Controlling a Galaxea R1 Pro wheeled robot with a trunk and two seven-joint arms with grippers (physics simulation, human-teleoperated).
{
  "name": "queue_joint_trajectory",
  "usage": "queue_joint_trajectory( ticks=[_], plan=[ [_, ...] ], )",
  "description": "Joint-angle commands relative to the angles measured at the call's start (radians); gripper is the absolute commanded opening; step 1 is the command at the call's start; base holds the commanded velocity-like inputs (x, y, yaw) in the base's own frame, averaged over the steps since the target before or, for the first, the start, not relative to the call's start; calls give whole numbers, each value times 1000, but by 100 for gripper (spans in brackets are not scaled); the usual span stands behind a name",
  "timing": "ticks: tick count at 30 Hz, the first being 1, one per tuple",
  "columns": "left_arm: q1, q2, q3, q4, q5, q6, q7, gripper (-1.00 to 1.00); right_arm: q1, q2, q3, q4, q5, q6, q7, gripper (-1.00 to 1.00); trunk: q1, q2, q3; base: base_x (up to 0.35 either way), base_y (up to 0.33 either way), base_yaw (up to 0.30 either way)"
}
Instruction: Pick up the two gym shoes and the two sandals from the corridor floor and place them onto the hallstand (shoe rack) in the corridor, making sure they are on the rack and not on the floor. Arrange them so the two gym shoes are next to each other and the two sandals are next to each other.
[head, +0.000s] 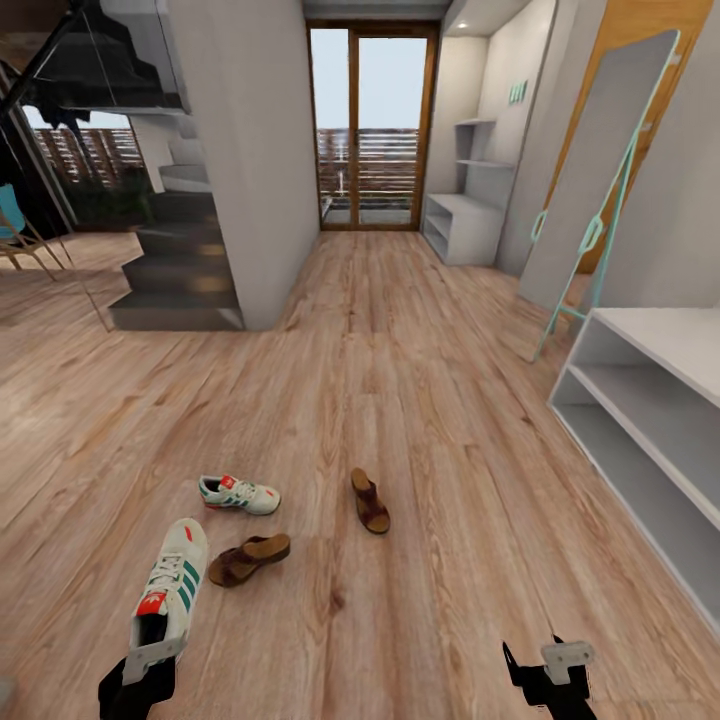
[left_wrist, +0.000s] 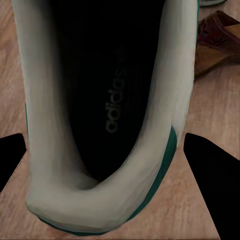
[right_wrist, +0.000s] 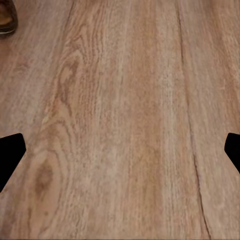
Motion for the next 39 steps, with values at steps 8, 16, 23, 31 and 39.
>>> queue_joint_trajectory(
  ticks=[8,16,23,31,39],
  plan=[
    [-1,-1,6,1,-10,-4,1,-100,0,-1,5,0,0,-3,-1,100,0,0,-1,26,0,278],
    [-1,-1,6,1,-10,-4,1,-100,0,0,5,0,0,-3,-1,100,0,0,-1,302,0,278],
    [-1,-1,6,1,-10,-4,1,-100,0,1,6,0,1,-3,-1,100,0,0,-4,323,-66,278],
    [-1,-1,6,1,-10,-4,1,-100,0,1,5,0,1,-3,-1,100,0,0,-7,278,-159,278],
    [-1,-1,6,-1,-10,-4,1,-100,0,1,6,0,1,-3,-1,100,0,0,-10,65,-32,278]
  ],
)
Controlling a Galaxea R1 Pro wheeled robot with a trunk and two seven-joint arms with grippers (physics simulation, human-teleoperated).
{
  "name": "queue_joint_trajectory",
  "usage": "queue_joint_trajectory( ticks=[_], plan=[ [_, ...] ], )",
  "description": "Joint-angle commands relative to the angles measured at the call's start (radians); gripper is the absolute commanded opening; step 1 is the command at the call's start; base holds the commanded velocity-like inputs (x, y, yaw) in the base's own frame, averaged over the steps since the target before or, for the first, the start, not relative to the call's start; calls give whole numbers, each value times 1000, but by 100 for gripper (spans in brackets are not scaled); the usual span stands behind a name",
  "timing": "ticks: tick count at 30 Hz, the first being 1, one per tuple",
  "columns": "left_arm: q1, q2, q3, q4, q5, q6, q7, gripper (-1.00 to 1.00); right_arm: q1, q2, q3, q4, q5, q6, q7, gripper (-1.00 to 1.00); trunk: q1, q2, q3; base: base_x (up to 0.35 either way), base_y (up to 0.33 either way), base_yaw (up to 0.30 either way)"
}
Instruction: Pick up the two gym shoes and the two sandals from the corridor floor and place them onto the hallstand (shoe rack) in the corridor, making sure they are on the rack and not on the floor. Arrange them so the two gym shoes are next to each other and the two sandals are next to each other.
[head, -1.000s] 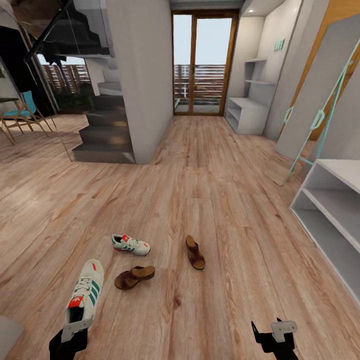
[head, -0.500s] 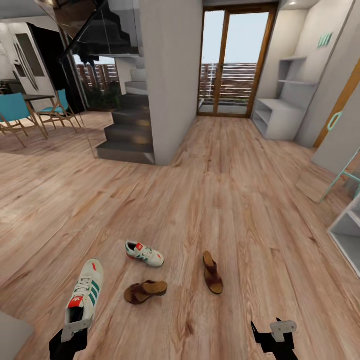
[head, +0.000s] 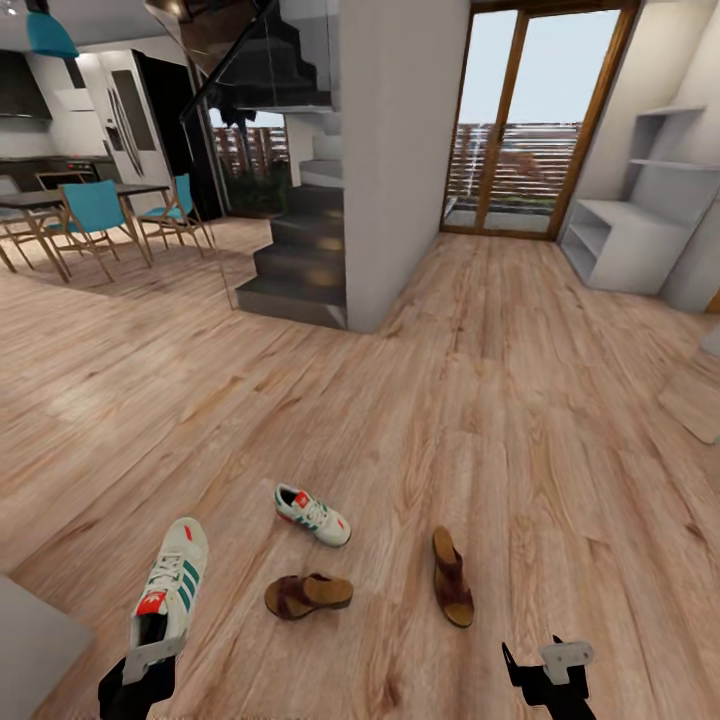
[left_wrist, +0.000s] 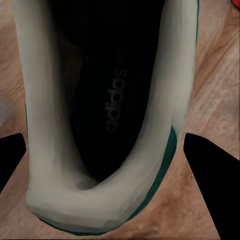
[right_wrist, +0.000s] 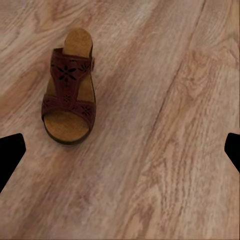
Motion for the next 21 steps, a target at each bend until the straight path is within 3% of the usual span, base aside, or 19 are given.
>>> queue_joint_trajectory(
  ticks=[1,4,7,9,10,14,16,18,21],
  plan=[
    [-1,-1,6,0,-10,-4,1,-100,0,-1,5,0,0,-3,-1,100,0,0,-1,4,-2,278],
    [-2,-1,8,-31,-10,0,0,-100,0,-1,5,0,0,-3,-1,100,0,0,-2,2,-1,278],
    [-12,-5,6,-124,-11,22,-4,-100,0,-1,6,0,0,-3,0,100,0,0,-3,0,0,278],
    [-20,-11,1,-198,-12,84,-8,-100,0,0,6,1,0,-3,0,100,0,0,-4,0,0,278],
    [-41,-18,-3,-264,-12,166,-11,-100,0,0,6,1,0,-3,0,100,0,0,-5,0,0,278],
    [-162,-33,-40,-406,-12,414,-46,-100,0,2,6,1,0,-3,0,100,0,0,-6,0,0,278],
    [-258,-36,-74,-435,-12,519,-84,-100,0,2,6,0,0,-3,0,100,0,0,-7,0,0,252],
    [-349,-45,-88,-440,-14,605,-101,-100,0,2,6,-1,0,-3,-1,100,0,0,-7,0,0,109],
    [-429,-66,-111,-438,-18,668,-107,-100,0,2,6,-1,1,-4,0,100,0,0,-7,0,0,32]
  ],
)
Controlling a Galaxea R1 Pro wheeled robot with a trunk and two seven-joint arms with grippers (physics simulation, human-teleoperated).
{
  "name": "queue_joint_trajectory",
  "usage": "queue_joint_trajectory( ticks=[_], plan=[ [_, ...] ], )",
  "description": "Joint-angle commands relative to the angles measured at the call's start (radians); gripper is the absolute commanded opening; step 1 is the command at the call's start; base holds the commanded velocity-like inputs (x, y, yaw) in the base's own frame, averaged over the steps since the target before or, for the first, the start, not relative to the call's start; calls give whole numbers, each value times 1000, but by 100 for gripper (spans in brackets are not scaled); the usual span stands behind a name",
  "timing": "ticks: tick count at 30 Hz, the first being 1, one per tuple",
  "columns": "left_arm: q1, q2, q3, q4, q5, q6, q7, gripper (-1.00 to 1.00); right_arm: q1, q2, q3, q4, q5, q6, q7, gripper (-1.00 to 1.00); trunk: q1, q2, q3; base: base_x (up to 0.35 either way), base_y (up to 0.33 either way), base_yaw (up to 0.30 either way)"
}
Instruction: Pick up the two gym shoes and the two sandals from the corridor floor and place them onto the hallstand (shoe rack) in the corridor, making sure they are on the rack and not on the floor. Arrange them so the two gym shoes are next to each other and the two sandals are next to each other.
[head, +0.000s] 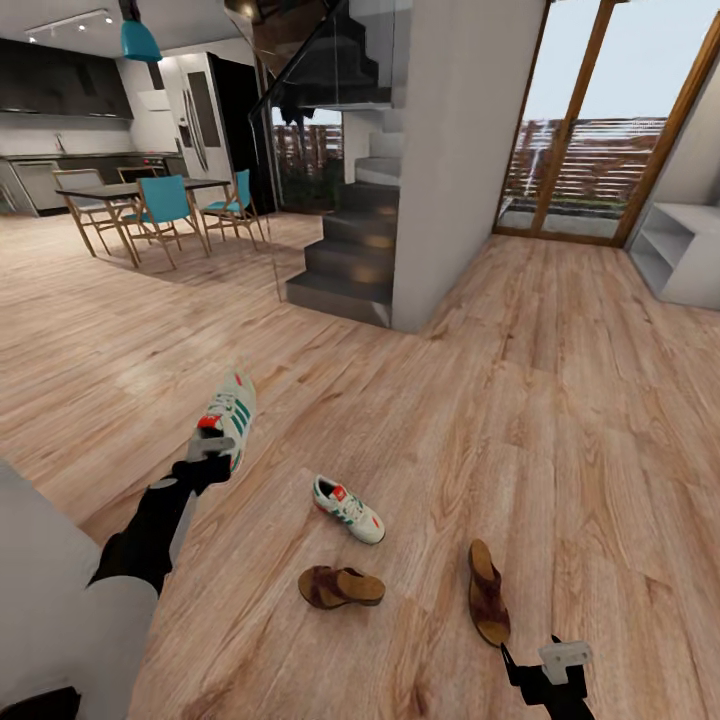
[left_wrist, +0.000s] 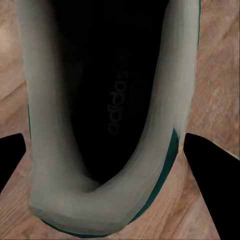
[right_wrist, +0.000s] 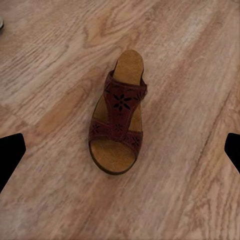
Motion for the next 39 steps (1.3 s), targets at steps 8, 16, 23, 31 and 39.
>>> queue_joint_trajectory(
  ticks=[8,16,23,31,39],
  plan=[
    [-49,-3,-132,-11,-19,75,-8,-100,-1,-2,4,-4,-1,-3,0,100,0,0,-1,0,0,3],
    [-48,-3,-134,-14,-19,75,-8,-100,-1,-2,5,-1,0,-3,-1,100,0,0,-1,272,0,55],
    [-48,-3,-136,-14,-20,75,-7,-100,-1,-2,5,-1,0,-3,-2,100,0,0,-1,255,0,261],
    [-46,-2,-136,-21,-19,76,-8,-100,-1,-2,5,-1,1,-2,-2,100,0,0,-1,18,0,278],
    [-59,4,-131,-23,-14,81,-10,-100,-28,5,37,-303,160,312,116,100,0,0,-1,0,0,65]
  ],
)
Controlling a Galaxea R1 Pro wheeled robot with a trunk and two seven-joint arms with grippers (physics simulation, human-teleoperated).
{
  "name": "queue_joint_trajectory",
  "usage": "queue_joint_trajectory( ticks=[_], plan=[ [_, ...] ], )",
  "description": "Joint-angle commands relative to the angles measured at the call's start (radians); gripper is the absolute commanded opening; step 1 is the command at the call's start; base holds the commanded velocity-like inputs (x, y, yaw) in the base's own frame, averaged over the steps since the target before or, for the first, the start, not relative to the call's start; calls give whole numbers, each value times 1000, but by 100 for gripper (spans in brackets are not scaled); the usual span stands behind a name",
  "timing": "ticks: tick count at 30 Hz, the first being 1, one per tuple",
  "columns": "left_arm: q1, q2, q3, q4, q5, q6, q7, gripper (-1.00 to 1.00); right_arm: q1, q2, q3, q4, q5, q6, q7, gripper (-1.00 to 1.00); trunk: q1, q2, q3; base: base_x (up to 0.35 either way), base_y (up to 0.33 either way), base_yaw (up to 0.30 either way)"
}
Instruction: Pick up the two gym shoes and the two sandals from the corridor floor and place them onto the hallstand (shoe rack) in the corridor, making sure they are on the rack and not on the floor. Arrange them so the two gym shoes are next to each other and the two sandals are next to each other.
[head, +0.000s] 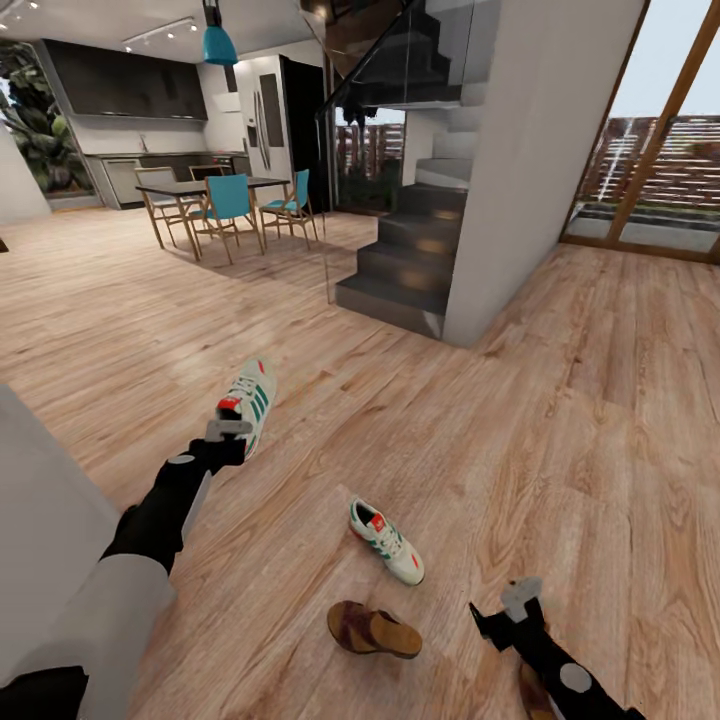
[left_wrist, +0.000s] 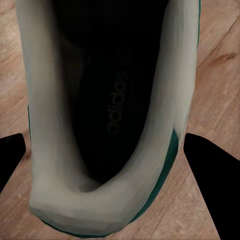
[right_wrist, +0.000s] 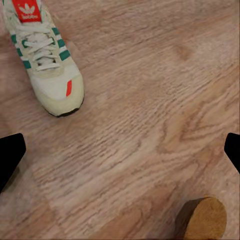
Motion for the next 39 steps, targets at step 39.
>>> queue_joint_trajectory(
  ticks=[39],
  plan=[
    [0,-12,1,-39,-7,56,-11,-100,-91,15,15,-172,79,347,443,100,0,0,-14,39,0,12]
  ],
)
